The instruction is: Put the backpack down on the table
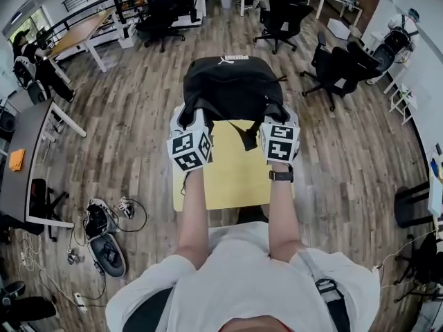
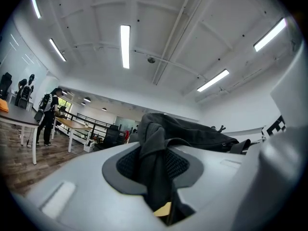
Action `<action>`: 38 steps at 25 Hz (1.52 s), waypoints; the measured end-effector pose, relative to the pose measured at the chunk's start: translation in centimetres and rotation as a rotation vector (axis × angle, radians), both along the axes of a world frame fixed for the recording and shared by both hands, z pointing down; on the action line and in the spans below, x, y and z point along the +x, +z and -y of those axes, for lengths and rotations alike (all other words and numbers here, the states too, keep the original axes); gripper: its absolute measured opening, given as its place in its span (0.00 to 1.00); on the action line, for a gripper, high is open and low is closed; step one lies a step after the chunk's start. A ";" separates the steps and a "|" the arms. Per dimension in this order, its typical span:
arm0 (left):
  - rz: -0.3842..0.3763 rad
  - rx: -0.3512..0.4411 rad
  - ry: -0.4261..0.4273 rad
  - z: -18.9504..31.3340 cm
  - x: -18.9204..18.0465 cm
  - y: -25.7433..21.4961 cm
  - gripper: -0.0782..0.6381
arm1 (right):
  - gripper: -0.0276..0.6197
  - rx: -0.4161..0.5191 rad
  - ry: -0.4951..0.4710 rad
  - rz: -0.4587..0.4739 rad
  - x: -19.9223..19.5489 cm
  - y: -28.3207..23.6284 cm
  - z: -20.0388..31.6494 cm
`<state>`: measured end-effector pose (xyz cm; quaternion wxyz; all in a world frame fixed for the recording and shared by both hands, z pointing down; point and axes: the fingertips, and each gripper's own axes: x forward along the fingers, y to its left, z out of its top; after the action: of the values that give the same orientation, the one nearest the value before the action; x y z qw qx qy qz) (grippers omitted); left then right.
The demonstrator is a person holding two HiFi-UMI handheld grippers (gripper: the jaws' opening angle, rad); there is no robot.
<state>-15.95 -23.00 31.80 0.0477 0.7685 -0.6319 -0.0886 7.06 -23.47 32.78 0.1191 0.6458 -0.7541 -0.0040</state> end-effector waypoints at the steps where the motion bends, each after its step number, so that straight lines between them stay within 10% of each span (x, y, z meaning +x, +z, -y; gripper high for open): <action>1: 0.006 -0.003 -0.004 0.9 -0.1 -0.3 0.24 | 0.12 -0.004 0.000 0.004 -0.2 -0.1 0.9; 38: -0.030 -0.361 -0.044 14.5 -1.0 18.3 0.24 | 0.12 -0.364 -0.039 -0.051 -1.6 18.5 15.3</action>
<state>-16.90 -37.51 50.15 0.1924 0.7322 -0.6532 0.0138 5.43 -38.74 51.25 0.2529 0.5985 -0.7515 0.1141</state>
